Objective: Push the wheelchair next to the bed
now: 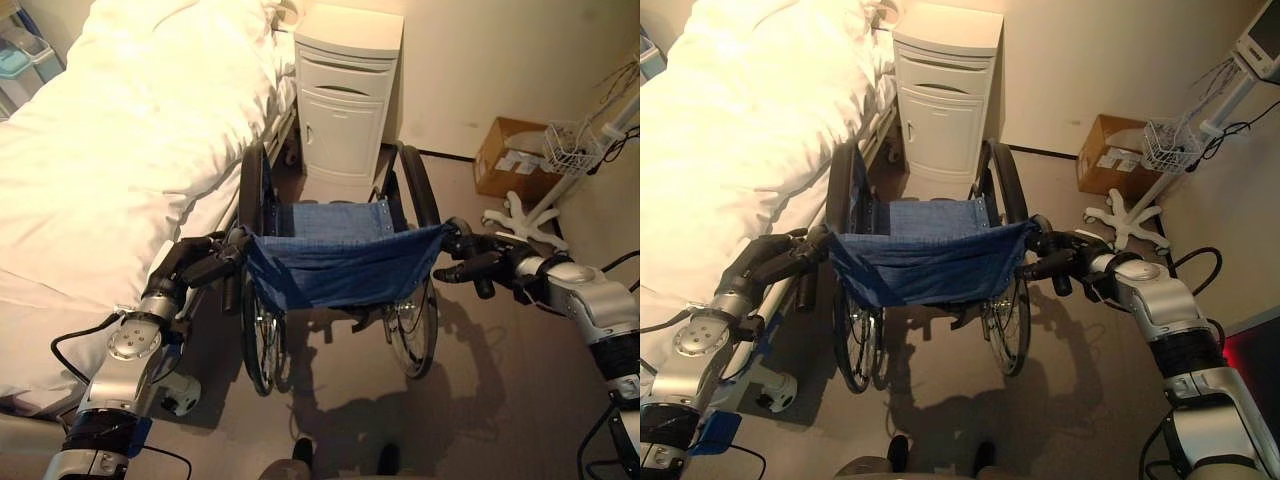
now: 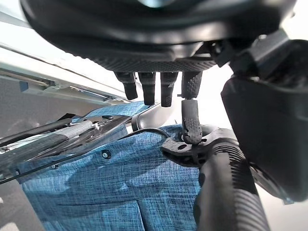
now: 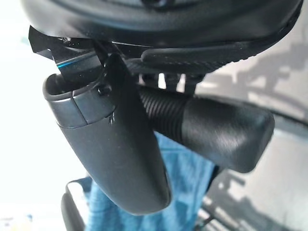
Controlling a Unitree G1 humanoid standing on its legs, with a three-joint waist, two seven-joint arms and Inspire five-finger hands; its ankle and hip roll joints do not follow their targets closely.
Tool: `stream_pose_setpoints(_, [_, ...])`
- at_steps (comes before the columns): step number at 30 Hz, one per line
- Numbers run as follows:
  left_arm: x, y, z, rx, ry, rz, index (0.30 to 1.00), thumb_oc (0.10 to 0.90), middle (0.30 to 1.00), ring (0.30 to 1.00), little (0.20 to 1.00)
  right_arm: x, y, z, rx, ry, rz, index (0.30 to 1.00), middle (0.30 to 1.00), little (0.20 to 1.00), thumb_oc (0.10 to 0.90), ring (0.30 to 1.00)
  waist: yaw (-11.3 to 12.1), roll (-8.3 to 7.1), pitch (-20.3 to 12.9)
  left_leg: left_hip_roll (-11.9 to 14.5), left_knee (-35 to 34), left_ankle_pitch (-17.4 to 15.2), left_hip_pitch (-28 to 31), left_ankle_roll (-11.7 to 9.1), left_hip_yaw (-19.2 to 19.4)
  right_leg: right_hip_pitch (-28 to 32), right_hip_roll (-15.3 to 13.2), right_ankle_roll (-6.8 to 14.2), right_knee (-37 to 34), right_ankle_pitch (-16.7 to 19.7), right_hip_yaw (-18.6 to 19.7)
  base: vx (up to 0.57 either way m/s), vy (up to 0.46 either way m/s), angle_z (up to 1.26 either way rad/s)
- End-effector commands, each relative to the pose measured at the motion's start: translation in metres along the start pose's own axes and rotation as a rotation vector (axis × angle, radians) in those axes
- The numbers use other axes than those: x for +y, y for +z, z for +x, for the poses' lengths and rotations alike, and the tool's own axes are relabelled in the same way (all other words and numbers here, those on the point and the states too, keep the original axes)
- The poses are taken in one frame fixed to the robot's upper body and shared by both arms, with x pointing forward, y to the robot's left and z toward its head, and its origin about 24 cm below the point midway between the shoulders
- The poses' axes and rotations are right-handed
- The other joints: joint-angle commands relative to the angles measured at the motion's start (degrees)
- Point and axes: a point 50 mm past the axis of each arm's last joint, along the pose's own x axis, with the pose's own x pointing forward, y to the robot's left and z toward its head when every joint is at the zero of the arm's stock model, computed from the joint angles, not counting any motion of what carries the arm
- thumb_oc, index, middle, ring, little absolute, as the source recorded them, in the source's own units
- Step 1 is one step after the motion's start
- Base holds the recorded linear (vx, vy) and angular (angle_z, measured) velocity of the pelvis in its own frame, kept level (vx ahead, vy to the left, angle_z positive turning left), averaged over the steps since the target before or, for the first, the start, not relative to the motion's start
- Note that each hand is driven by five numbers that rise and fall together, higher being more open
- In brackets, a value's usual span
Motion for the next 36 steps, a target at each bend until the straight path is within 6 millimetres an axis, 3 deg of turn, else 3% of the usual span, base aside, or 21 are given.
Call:
stream_pose_setpoints(1, [0.010, 0.010, 0.010, -0.029, -0.014, 0.077, 0.900, 0.800, 0.900, 0.900, 0.900, -0.008, 0.069, -0.010, -0.232, -0.026, -0.004, 0.900, 0.900, 0.900, 0.800, 0.900, 2.01, 0.15, -3.75, -0.03, 1.28, -4.07, 1.70, -1.60, -1.15, 0.42, -2.86, 3.48, 4.54, 1.68, 0.11, 0.00, 0.000, 0.00])
stream_pose_setpoints(11, [-0.001, 0.013, 0.023, -0.026, -0.047, 0.073, 0.900, 0.800, 0.900, 0.900, 0.900, -0.019, 0.091, -0.013, -0.344, -0.113, 0.068, 0.900, 0.900, 0.900, 0.800, 0.900, 1.15, 0.49, -4.55, -0.26, 1.19, -4.17, 1.96, -1.48, -0.28, 0.84, -2.41, 3.11, 3.79, 1.26, 0.55, 0.00, 0.000, 0.00])
stream_pose_setpoints(14, [-0.002, 0.013, 0.025, -0.030, -0.033, 0.031, 0.900, 0.800, 0.900, 0.900, 0.900, -0.035, 0.099, -0.022, -0.384, -0.281, -0.013, 0.900, 0.900, 0.900, 0.800, 0.900, 0.75, 0.67, -4.66, -0.30, 1.18, -4.28, 2.11, -1.42, 0.01, 0.88, -2.33, 3.13, 3.69, 1.25, 0.94, 0.00, 0.000, 0.00])
stream_pose_setpoints(18, [-0.003, 0.011, 0.025, -0.027, -0.010, -0.048, 0.900, 0.800, 0.900, 0.900, 0.900, -0.049, 0.102, -0.032, -0.413, -0.354, -0.033, 0.900, 0.900, 0.900, 0.800, 0.900, 0.52, 0.75, -4.68, -0.21, 1.18, -4.38, 2.24, -1.47, 0.16, 1.01, -2.33, 3.06, 3.58, 1.06, 1.15, 0.00, 0.000, 0.00])
stream_pose_setpoints(28, [0.004, -0.023, 0.010, 0.019, 0.063, -0.295, 0.900, 0.800, 0.900, 0.900, 0.900, -0.060, 0.088, -0.043, -0.486, -0.199, 0.279, 0.900, 0.900, 0.900, 0.800, 0.900, -0.43, 0.32, -4.80, -0.20, 1.22, -4.75, 2.36, -1.49, 0.64, 1.07, -2.13, 2.77, 3.38, 0.79, 1.65, 0.00, -0.002, -0.02])
stream_pose_setpoints(32, [-0.002, -0.045, -0.003, -0.026, 0.062, -0.772, 0.900, 0.800, 0.900, 0.900, 0.900, -0.062, 0.069, -0.047, -0.537, -0.021, 0.552, 0.900, 0.900, 0.900, 0.800, 0.900, -1.05, -0.09, -5.08, -0.06, 1.20, -5.18, 2.34, -1.46, 1.21, 0.77, -2.08, 2.65, 3.35, 0.61, 1.76, 0.01, -0.004, -0.04])
stream_pose_setpoints(33, [-0.002, -0.046, -0.003, -0.028, 0.061, -0.787, 0.900, 0.800, 0.900, 0.900, 0.900, -0.063, 0.067, -0.047, -0.537, -0.022, 0.562, 0.900, 0.900, 0.900, 0.800, 0.900, -1.04, -0.13, -5.13, -0.06, 1.21, -5.21, 2.35, -1.46, 1.21, 0.77, -2.08, 2.66, 3.35, 0.61, 1.75, 0.02, -0.017, -0.05])
stream_pose_setpoints(34, [-0.008, -0.054, -0.010, -0.077, 0.047, -0.998, 0.900, 0.800, 0.900, 0.900, 0.900, -0.070, 0.054, -0.051, -0.526, -0.019, 0.623, 0.900, 0.900, 0.900, 0.800, 0.900, -1.38, -0.32, -5.25, -0.01, 1.13, -5.43, 2.42, -1.48, 1.47, 0.72, -2.08, 2.70, 3.31, 0.54, 1.82, 0.02, -0.013, -0.03])
stream_pose_setpoints(36, [-0.013, -0.058, -0.014, -0.135, 0.016, -1.173, 0.900, 0.800, 0.900, 0.900, 0.900, -0.078, 0.042, -0.055, -0.502, -0.044, 0.652, 0.900, 0.900, 0.900, 0.800, 0.900, -1.47, -0.52, -5.37, 0.01, 1.15, -5.64, 2.51, -1.47, 1.61, 0.71, -2.08, 2.69, 3.30, 0.59, 1.89, 0.00, 0.000, 0.00])
